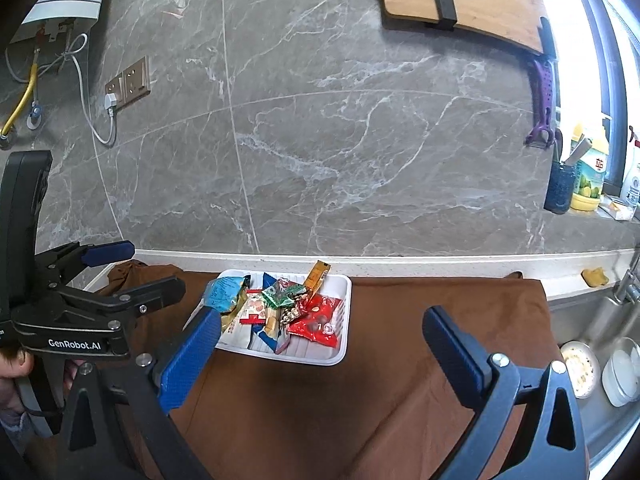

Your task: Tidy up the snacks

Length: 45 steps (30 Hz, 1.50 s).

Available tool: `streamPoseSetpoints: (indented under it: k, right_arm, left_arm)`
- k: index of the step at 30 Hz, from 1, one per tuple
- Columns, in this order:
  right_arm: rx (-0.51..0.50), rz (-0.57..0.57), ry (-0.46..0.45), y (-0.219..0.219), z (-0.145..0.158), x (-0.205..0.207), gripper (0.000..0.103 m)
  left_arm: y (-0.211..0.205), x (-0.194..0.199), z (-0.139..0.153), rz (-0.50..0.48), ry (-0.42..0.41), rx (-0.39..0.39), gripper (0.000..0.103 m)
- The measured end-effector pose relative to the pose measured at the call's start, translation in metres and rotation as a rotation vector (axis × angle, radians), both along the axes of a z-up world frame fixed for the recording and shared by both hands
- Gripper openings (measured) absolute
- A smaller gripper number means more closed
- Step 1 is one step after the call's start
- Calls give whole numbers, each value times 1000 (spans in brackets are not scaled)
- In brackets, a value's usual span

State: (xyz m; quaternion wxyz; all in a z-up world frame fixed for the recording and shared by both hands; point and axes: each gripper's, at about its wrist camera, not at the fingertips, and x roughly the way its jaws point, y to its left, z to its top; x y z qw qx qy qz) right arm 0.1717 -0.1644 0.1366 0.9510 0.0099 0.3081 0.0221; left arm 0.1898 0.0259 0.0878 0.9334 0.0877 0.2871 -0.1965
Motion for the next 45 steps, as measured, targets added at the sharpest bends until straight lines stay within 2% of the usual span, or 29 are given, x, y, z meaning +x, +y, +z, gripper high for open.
streamPoseSetpoints:
  k: [45]
  right_arm:
    - [4,-26,8,-4,1,-8,103]
  left_arm:
    - [4,-3,2,-15,-8,-3,103]
